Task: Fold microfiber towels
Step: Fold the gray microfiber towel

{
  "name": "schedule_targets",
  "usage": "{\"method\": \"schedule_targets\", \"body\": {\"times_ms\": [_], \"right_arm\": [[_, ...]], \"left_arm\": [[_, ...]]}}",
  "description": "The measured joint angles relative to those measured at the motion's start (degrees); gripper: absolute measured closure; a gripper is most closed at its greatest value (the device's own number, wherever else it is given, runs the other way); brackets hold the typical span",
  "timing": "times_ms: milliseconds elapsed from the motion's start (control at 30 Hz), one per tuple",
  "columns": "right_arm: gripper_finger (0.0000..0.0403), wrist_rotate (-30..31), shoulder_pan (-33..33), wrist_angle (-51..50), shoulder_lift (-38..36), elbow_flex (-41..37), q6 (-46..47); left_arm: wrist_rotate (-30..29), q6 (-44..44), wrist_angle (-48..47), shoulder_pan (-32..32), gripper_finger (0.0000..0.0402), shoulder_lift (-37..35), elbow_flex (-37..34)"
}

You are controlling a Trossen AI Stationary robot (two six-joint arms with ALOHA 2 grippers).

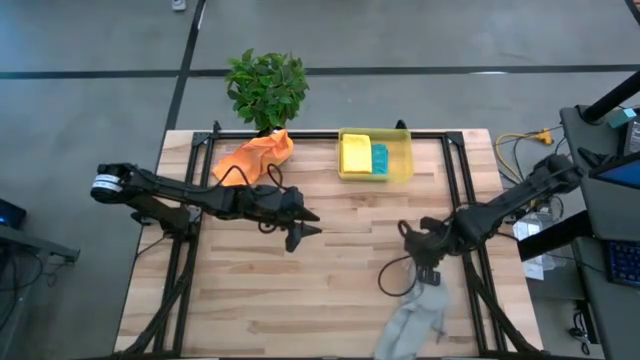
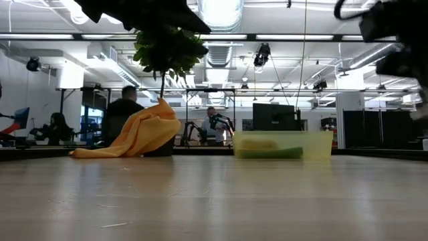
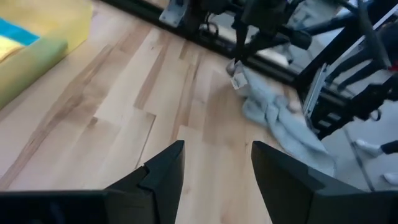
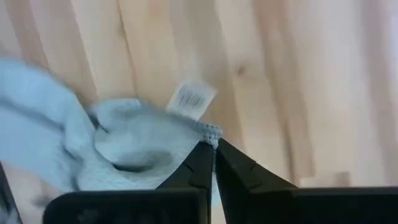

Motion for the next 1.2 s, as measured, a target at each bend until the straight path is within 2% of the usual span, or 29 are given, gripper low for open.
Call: {"method": "schedule_targets", "body": {"times_ms": [167,367,500,600,767,1200], "right_arm": [[0.0394,7.79,-1.16,-6.52,0.35,5.33,2.33],[0.0394,9.34,-6.68,-7.85,4.41,9.60,5.28],[0.0394,10.56,-8.83,-7.89,7.71,13.35,3.29],[0.0394,11.50,-9.46,-7.66,9.59,16.34,0.64],[0.0394,12.54,-9.79,-8.13,11.07,19.90,-0.81],[0.0394,12.99,-10.10,-7.96,10.78,20.76,0.27]], "left_arm": [[1.94,-1.97,9.87,0.13,0.0228,3.40,-0.01],[4.36,-8.30,25.80,0.07,0.0228,16.09,3.46],[6.12,-10.74,31.07,0.07,0.0228,24.50,7.83],[8.05,-14.03,31.36,0.13,0.0228,30.14,11.98],[10.66,-14.34,31.52,0.11,0.0228,36.88,17.90],[10.08,-10.34,31.17,0.17,0.0228,41.94,26.26]]}}
